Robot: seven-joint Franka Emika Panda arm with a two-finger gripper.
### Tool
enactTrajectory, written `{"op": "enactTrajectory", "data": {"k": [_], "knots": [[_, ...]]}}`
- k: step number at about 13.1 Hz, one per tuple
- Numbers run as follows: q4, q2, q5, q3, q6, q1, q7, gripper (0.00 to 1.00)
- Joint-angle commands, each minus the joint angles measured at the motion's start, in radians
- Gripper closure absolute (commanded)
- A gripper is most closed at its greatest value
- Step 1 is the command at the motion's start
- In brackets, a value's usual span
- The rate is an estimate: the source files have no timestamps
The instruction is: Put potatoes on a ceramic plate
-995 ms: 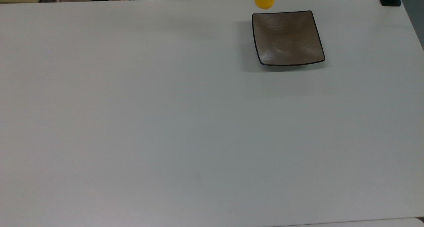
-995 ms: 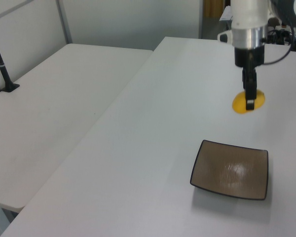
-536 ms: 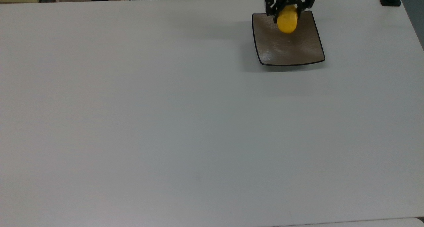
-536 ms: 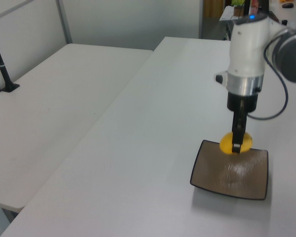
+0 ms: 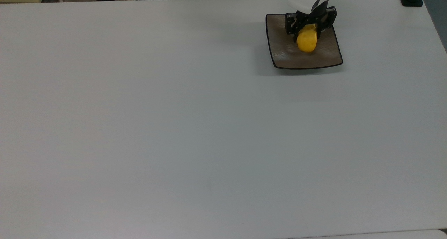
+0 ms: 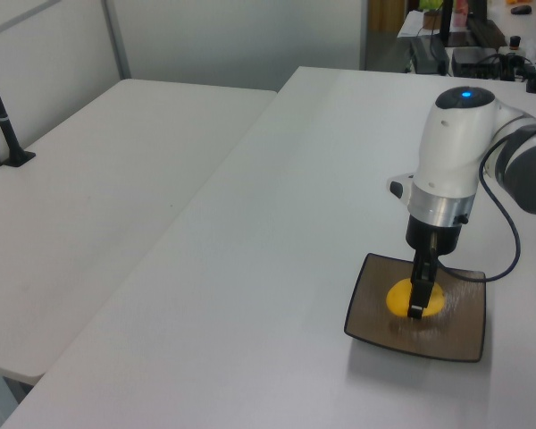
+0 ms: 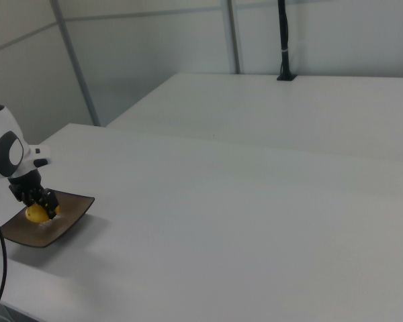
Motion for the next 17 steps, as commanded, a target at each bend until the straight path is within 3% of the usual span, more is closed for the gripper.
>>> {"op": "enactTrajectory", "data": {"k": [1, 6, 10, 13, 17], "knots": [[-0.005, 0.011, -0.019, -0.004, 0.024, 0.010, 0.032, 0.45], [0.004, 0.003, -0.019, -0.004, 0.010, 0.005, 0.030, 0.00], [0.053, -0.058, -0.021, -0.004, -0.111, -0.030, 0.029, 0.00], [0.165, -0.170, -0.024, -0.004, -0.362, -0.125, -0.005, 0.00], [0.358, -0.215, -0.024, -0.016, -0.658, -0.269, -0.037, 0.00]]}}
